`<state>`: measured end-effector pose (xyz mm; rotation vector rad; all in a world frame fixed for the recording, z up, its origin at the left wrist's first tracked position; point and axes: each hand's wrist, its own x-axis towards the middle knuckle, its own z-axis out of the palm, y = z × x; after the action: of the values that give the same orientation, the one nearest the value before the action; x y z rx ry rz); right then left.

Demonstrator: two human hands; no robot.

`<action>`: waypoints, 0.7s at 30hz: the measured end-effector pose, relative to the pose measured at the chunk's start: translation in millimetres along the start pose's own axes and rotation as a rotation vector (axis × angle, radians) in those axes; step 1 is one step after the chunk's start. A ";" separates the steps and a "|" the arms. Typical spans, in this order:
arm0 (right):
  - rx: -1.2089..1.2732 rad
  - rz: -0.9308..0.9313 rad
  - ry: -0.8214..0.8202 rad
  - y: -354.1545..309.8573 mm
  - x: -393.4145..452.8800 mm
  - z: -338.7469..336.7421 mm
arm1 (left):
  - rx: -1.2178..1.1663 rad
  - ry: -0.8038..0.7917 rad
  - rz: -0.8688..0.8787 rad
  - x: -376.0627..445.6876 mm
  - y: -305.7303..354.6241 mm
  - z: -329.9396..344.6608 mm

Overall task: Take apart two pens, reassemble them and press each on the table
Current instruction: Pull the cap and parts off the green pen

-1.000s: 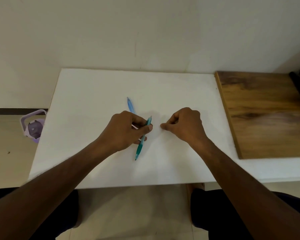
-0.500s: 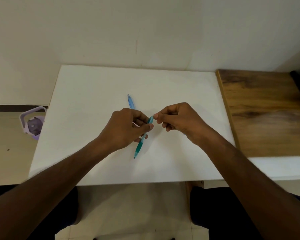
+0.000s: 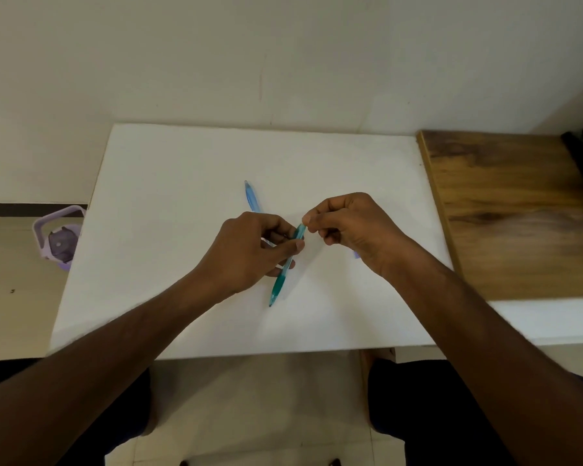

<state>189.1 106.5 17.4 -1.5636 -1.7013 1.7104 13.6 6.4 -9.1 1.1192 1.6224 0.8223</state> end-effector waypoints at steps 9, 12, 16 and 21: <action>0.173 -0.060 0.179 -1.6 2.2 -12.0 | 0.071 -0.017 -0.039 -1.0 2.6 -3.0; -0.095 -0.102 0.230 0.7 5.7 -32.5 | 0.100 -0.017 -0.081 -3.7 -3.4 0.0; -0.667 0.020 0.069 18.0 4.6 -17.4 | 0.112 0.020 -0.086 -3.1 -2.6 -0.2; -0.883 0.062 0.104 28.8 4.5 -5.3 | 0.198 0.010 -0.066 -2.1 -2.3 9.3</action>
<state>205.3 105.0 -7.3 -1.9814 -2.5432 0.8677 22.0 3.7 -13.3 1.1929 1.7695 0.6358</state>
